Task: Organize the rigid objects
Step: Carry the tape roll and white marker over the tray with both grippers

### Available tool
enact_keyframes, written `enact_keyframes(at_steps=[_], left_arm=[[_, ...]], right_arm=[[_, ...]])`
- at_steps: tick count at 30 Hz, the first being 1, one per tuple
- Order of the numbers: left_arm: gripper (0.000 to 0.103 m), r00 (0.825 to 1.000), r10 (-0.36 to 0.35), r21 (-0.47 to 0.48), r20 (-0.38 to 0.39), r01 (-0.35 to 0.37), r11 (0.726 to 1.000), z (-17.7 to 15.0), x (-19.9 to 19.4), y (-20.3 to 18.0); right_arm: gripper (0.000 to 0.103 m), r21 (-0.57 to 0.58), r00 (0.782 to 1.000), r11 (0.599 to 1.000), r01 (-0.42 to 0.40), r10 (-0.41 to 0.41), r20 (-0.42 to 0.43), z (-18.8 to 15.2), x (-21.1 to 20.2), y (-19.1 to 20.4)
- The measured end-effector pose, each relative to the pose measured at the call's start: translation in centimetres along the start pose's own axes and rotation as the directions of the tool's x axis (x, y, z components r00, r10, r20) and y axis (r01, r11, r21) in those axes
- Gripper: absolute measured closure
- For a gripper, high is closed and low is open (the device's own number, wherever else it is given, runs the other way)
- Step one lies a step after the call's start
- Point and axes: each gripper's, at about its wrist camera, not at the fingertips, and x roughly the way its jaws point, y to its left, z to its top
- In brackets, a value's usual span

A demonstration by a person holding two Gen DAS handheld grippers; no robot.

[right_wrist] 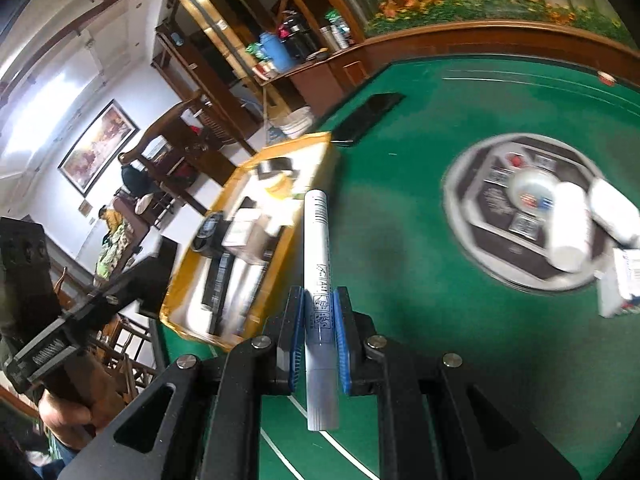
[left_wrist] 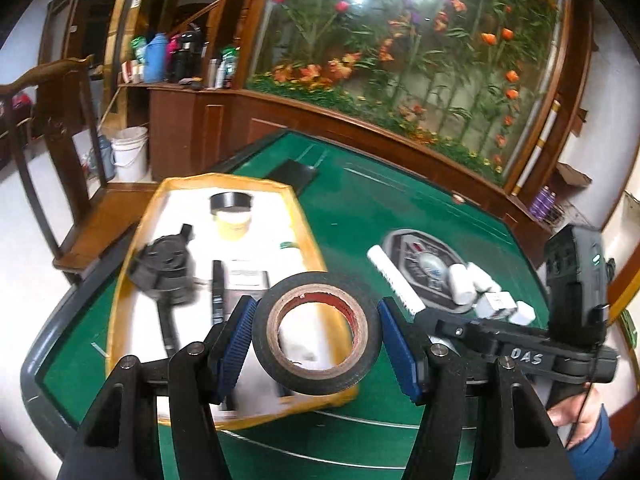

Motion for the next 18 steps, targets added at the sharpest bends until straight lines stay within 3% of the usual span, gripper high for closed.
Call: enact_keyframes(at_steps=[9, 14, 18], left_arm=[[0.037, 0.995, 0.100, -0.055, -0.010, -0.100, 0.993, -1.0, 2.1, 5.1], [0.037, 0.993, 0.111, -0.091, -0.038, -0.114, 0.989, -1.9, 3.5, 7.0], [0.037, 0.991, 0.127, -0.066, -0.047, -0.130, 0.989, -2.5, 4.3, 6.9]], right_arm=[[0.089, 0.008, 0.999, 1.000, -0.030, 0.030, -0.025, 2.1, 5.3, 5.4], [0.089, -0.011, 0.999, 1.000, 0.029, -0.030, -0.045, 1.7, 7.8, 6.7], [0.089, -0.042, 0.995, 0.996, 0.081, -0.084, -0.055, 1.2, 9.2, 7.2]])
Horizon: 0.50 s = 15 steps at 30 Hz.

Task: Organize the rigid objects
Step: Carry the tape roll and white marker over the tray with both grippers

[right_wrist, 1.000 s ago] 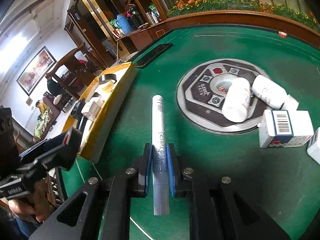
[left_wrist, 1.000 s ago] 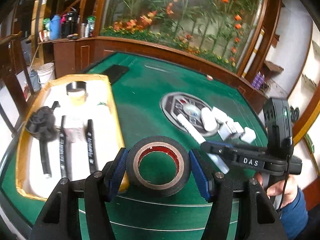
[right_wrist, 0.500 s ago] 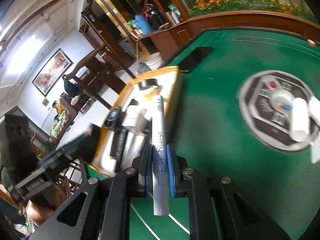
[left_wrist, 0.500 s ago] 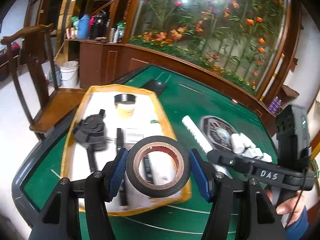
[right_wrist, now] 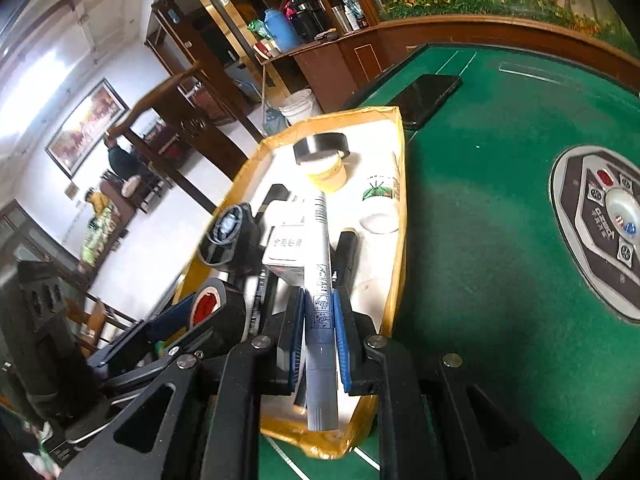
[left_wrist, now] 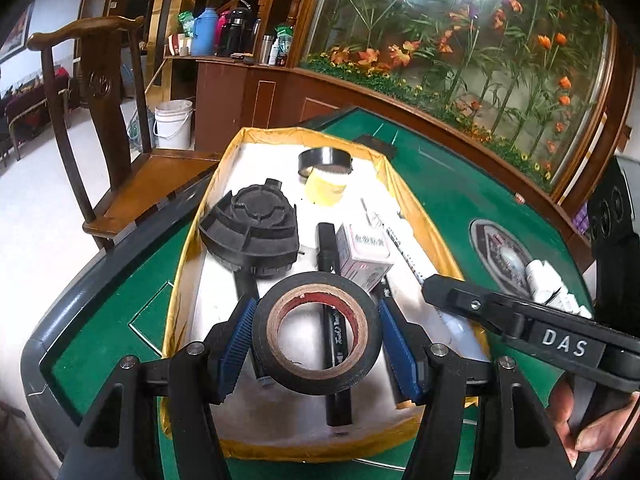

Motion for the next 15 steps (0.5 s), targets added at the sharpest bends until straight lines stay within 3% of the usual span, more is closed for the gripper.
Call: enact_keyframes(at_steps=[4, 15], left_arm=[[0.037, 1.000, 0.014, 0.025, -0.009, -0.014, 1.000, -0.5, 0.5, -0.4], [0.037, 0.999, 0.041, 0.042, -0.010, -0.041, 0.998, -0.9, 0.5, -0.9]], right_arm=[[0.089, -0.008, 0.999, 0.999, 0.047, -0.047, -0.020, -0.3, 1.0, 0.0], [0.089, -0.112, 0.988, 0.982, 0.151, -0.147, 0.043, -0.9, 1.7, 1.7]])
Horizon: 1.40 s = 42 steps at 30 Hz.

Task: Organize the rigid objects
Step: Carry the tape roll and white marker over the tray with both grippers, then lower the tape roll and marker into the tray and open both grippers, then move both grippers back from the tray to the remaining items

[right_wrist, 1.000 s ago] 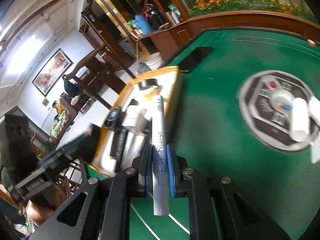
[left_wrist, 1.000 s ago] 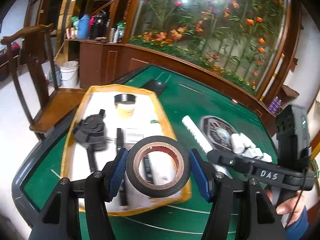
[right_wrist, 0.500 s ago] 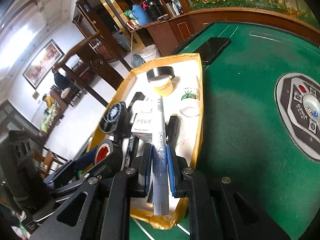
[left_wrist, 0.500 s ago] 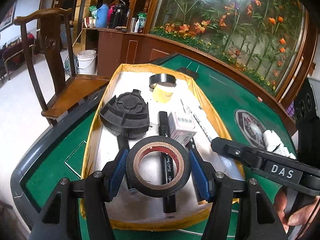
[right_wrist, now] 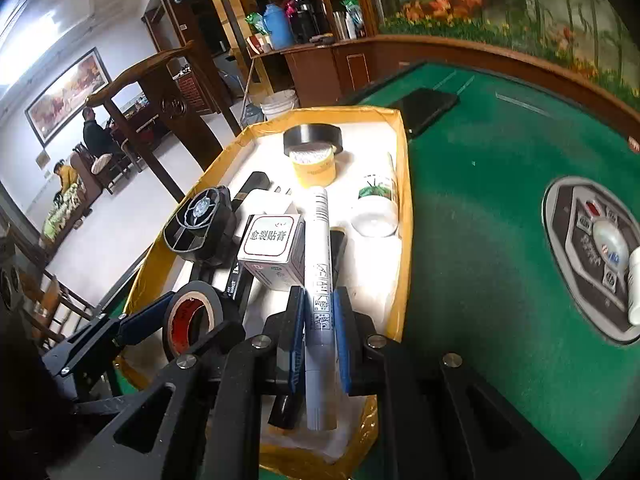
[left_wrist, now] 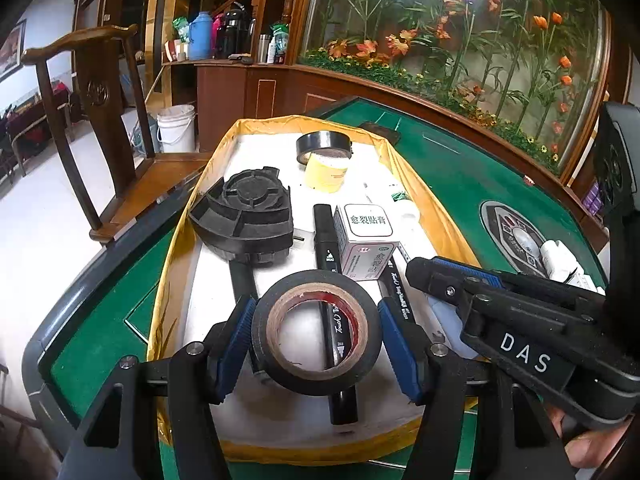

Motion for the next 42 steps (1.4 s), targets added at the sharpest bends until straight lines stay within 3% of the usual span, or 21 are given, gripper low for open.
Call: enact_keyframes(at_steps=[11, 15, 20, 25, 34, 42], left_arm=[[0.037, 0.999, 0.041, -0.014, -0.001, -0.041, 0.999, -0.1, 0.1, 0.2], [0.028, 0.999, 0.037, -0.008, -0.026, -0.037, 0.999, -0.1, 0.5, 0.1], [0.027, 1.000, 0.029, -0.035, 0.010, -0.029, 0.999, -0.4, -0.3, 0.5], [0.026, 0.996, 0.051, -0.075, 0.067, -0.046, 0.996, -0.8, -1.4, 1.0], [0.026, 0.984, 0.138, -0.030, 0.110, -0.135, 0.990, -1.3, -2.2, -0.1], [0.024, 0.957, 0.220, 0.031, 0.189, -0.230, 0.973, -1.9, -3.3, -1.6]], right_arm=[[0.088, 0.033, 0.999, 0.999, -0.042, 0.042, 0.001, 0.1, 0.3, -0.4], [0.087, 0.043, 0.997, 0.996, -0.080, 0.080, 0.001, 0.2, 0.0, -0.5], [0.072, 0.047, 0.994, 0.994, -0.097, 0.095, 0.047, 0.5, -1.3, -0.7], [0.071, 0.097, 0.991, 0.989, -0.110, 0.102, 0.084, 0.9, -2.5, -2.0], [0.069, 0.189, 0.986, 0.975, -0.120, 0.095, 0.135, 1.0, -5.9, -6.1], [0.061, 0.231, 0.980, 0.972, -0.043, -0.004, 0.198, -2.5, -12.0, -13.3]])
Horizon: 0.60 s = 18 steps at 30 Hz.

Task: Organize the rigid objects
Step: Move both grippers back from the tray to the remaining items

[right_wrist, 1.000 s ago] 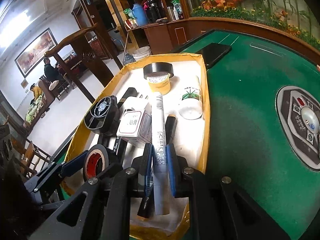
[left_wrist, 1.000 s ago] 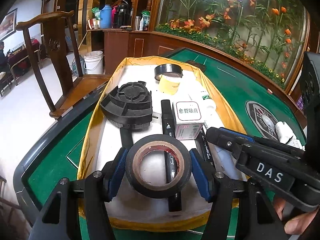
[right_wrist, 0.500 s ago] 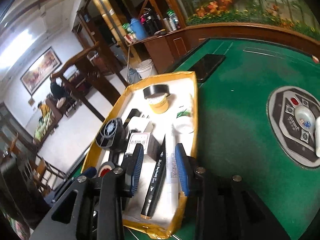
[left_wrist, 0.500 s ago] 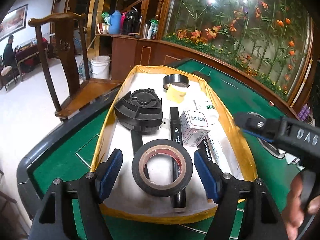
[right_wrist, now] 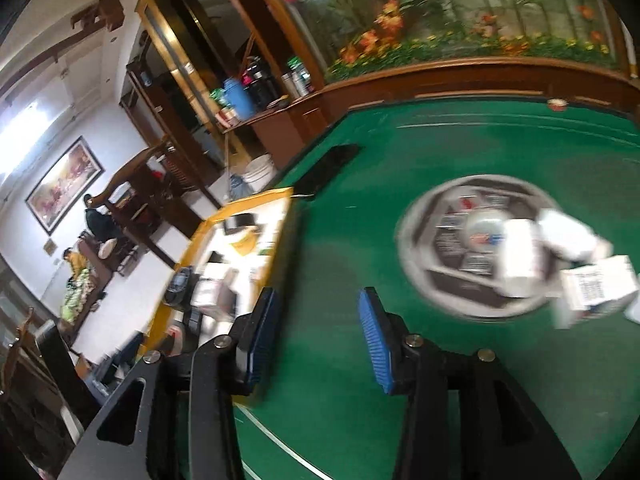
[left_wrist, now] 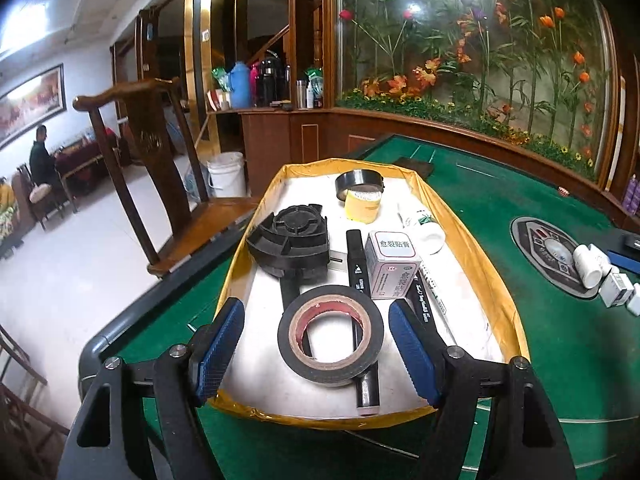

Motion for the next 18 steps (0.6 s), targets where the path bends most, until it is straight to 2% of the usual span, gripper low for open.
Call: enact_keyframes(at_steps=[3, 8, 10, 13, 15, 18], left_arm=[[0.024, 0.999, 0.030, -0.029, 0.018, -0.030, 0.999, -0.1, -0.5, 0.3], [0.024, 0.998, -0.017, -0.092, 0.055, 0.022, 0.996, -0.5, -2.0, 0.1], [0.023, 0.995, -0.039, -0.106, 0.089, 0.049, 0.993, -0.3, -3.0, -0.6], [0.019, 0.986, -0.116, -0.078, 0.122, 0.126, 0.989, 0.3, -4.6, -3.1], [0.013, 0.974, -0.187, -0.040, 0.127, 0.193, 0.980, 0.5, -5.4, -5.6], [0.012, 0.939, -0.336, 0.034, 0.070, 0.334, 0.942, -0.1, -5.6, -9.9]], right_arm=[[0.060, 0.032, 0.998, 0.998, 0.053, -0.054, 0.035, 0.0, -2.4, -3.8], [0.060, 0.145, 0.991, 0.984, 0.106, -0.117, 0.067, 0.6, -5.2, -9.8], [0.060, 0.192, 0.989, 0.976, 0.099, -0.118, 0.088, 0.9, -6.2, -11.5], [0.058, 0.253, 0.988, 0.964, 0.083, -0.112, 0.102, 1.1, -6.7, -13.0], [0.058, 0.290, 0.989, 0.954, 0.076, -0.110, 0.103, 1.0, -6.9, -14.0], [0.058, 0.323, 0.992, 0.945, 0.048, -0.082, 0.094, 1.0, -6.9, -15.0]])
